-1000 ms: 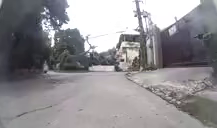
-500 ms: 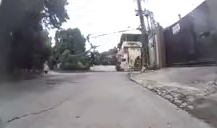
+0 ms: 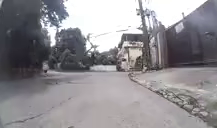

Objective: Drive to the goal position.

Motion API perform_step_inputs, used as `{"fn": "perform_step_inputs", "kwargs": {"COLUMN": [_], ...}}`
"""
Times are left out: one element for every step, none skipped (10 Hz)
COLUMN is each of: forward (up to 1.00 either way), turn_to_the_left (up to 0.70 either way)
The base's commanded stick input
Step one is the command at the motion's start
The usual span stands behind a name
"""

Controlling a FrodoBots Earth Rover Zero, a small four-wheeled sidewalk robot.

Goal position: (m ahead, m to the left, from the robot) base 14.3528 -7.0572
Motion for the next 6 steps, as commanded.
{"fn": "perform_step_inputs", "kwargs": {"forward": [0.5,0.5,0.5,0.5,0.5,0.5], "turn_to_the_left": [0.0,0.0,0.0,0.0,0.0,0.0]}}
